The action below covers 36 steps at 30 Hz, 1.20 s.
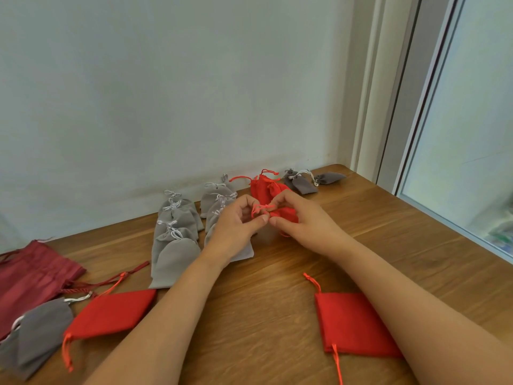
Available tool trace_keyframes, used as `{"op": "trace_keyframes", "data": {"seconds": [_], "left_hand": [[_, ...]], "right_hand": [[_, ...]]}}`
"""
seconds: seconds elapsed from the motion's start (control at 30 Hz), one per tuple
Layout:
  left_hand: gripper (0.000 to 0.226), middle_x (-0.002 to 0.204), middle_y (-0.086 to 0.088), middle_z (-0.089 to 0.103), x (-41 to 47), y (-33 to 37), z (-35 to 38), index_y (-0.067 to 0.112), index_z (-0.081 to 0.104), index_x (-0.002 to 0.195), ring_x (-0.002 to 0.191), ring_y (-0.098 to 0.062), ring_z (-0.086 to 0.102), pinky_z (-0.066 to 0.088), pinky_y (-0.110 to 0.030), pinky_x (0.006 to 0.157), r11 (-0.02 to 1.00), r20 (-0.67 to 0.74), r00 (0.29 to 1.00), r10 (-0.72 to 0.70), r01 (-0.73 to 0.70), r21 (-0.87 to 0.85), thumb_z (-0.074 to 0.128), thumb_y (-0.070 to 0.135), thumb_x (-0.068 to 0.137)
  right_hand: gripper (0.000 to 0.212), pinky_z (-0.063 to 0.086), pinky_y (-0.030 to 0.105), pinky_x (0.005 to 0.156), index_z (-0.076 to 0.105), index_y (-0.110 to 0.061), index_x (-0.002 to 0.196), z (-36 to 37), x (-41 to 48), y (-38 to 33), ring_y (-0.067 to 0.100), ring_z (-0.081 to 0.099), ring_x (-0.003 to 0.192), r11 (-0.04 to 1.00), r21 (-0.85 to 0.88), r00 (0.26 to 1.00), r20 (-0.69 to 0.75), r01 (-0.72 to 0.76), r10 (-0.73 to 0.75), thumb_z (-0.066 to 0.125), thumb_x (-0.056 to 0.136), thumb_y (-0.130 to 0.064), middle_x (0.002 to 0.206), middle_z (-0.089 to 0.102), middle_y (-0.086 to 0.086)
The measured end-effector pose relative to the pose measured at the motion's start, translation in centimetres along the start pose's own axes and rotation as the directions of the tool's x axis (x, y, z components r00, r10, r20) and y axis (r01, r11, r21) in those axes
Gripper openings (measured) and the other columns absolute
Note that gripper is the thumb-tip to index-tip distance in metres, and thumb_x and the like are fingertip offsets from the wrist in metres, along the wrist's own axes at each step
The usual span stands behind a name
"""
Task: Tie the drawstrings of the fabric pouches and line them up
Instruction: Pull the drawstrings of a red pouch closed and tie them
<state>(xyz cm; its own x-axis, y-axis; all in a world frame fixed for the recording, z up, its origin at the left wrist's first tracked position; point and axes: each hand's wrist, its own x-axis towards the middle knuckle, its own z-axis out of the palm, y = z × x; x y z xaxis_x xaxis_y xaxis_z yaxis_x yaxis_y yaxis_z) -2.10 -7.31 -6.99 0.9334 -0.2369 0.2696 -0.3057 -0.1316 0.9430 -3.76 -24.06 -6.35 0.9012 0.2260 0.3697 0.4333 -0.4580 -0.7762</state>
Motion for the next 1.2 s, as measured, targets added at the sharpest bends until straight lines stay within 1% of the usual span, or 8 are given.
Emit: {"op": "trace_keyframes", "data": {"seconds": [0.1, 0.2, 0.47, 0.6, 0.73, 0.83, 0.93, 1.2], "left_hand": [[0.02, 0.067, 0.009, 0.065, -0.1, 0.1, 0.4, 0.008, 0.051, 0.083, 0.071, -0.008, 0.062, 0.051, -0.027, 0.072, 0.998, -0.056, 0.998, 0.003, -0.006, -0.059, 0.066, -0.006, 0.084], [0.024, 0.068, 0.0, 0.064, -0.2, 0.0, 0.8, 0.007, 0.049, 0.081, 0.066, -0.012, 0.064, 0.056, -0.028, 0.071, 0.994, -0.105, 0.994, 0.006, -0.017, -0.106, 0.066, -0.01, 0.082], [0.028, 0.07, -0.001, 0.06, 0.0, -0.9, 1.0, 0.015, 0.052, 0.072, 0.062, -0.007, 0.055, 0.046, -0.02, 0.061, 1.0, -0.18, 0.983, 0.024, -0.021, 0.022, 0.069, -0.006, 0.08], [0.021, 0.082, 0.0, 0.07, -0.1, -0.8, 1.2, 0.017, 0.067, 0.088, 0.077, -0.008, 0.065, 0.051, -0.024, 0.073, 0.997, -0.158, 0.987, 0.038, -0.028, 0.066, 0.07, -0.002, 0.081], [0.017, 0.079, 0.002, 0.072, -0.4, -0.8, 1.4, 0.025, 0.073, 0.088, 0.078, -0.022, 0.066, 0.053, -0.037, 0.074, 0.973, -0.136, 0.984, 0.117, -0.086, 0.215, 0.068, 0.009, 0.086], [0.021, 0.076, 0.004, 0.07, -0.3, -0.8, 1.6, 0.029, 0.069, 0.082, 0.077, -0.029, 0.064, 0.053, -0.044, 0.075, 0.968, -0.153, 0.981, 0.122, -0.084, 0.236, 0.066, 0.009, 0.088], [0.022, 0.076, 0.009, 0.067, -0.3, -1.0, 1.6, 0.031, 0.066, 0.082, 0.073, -0.013, 0.061, 0.051, -0.032, 0.072, 0.954, -0.14, 0.978, 0.157, -0.114, 0.276, 0.065, 0.01, 0.088], [0.021, 0.075, 0.018, 0.068, -0.6, -0.8, 1.4, 0.034, 0.07, 0.087, 0.073, 0.003, 0.06, 0.049, -0.017, 0.072, 0.947, -0.103, 0.979, 0.173, -0.137, 0.292, 0.068, 0.013, 0.086]], "right_hand": [[0.013, 0.05, 0.024, 0.064, 0.058, -0.013, 0.098, 0.2, -0.1, -0.3, 0.009, 0.06, 0.068, 0.994, 0.098, 0.999, -0.009, -0.046, 0.047, 0.066, 0.089, -0.018, 0.089, 0.069, 0.004], [0.01, 0.051, 0.031, 0.068, 0.062, -0.011, 0.096, 0.3, 0.1, -0.1, 0.02, 0.064, 0.077, 0.987, 0.111, 0.992, -0.036, -0.114, 0.119, 0.064, 0.09, -0.02, 0.09, 0.07, 0.006], [0.012, 0.045, 0.028, 0.073, 0.064, -0.023, 0.077, 0.7, 0.4, 0.6, 0.003, 0.056, 0.073, 0.982, 0.123, 0.989, 0.006, -0.145, 0.146, 0.068, 0.088, -0.026, 0.075, 0.063, -0.011], [0.046, 0.042, 0.03, 0.078, 0.071, -0.008, 0.073, 0.3, 0.4, 0.2, 0.008, 0.058, 0.072, 0.945, 0.25, 0.975, -0.02, -0.21, 0.222, 0.05, 0.097, -0.042, 0.071, 0.067, -0.003], [0.015, 0.046, 0.025, 0.075, 0.065, -0.018, 0.078, 0.3, 0.6, 0.3, 0.005, 0.062, 0.071, 0.898, 0.378, 0.964, -0.047, -0.224, 0.26, 0.062, 0.092, -0.018, 0.075, 0.069, -0.002], [0.018, 0.051, 0.027, 0.074, 0.06, -0.019, 0.082, 0.3, 0.5, 0.7, 0.012, 0.064, 0.074, 0.897, 0.373, 0.961, -0.046, -0.237, 0.272, 0.072, 0.083, -0.006, 0.079, 0.07, 0.006], [0.018, 0.053, 0.028, 0.076, 0.062, -0.016, 0.081, -0.2, 0.3, 0.5, 0.016, 0.066, 0.076, 0.873, 0.417, 0.955, -0.04, -0.251, 0.294, 0.076, 0.078, -0.005, 0.082, 0.072, 0.015], [0.029, 0.055, 0.023, 0.069, 0.055, -0.012, 0.076, -0.9, 0.3, 0.1, 0.01, 0.067, 0.068, 0.893, 0.39, 0.96, -0.067, -0.226, 0.272, 0.075, 0.074, 0.008, 0.066, 0.07, 0.0]]}}
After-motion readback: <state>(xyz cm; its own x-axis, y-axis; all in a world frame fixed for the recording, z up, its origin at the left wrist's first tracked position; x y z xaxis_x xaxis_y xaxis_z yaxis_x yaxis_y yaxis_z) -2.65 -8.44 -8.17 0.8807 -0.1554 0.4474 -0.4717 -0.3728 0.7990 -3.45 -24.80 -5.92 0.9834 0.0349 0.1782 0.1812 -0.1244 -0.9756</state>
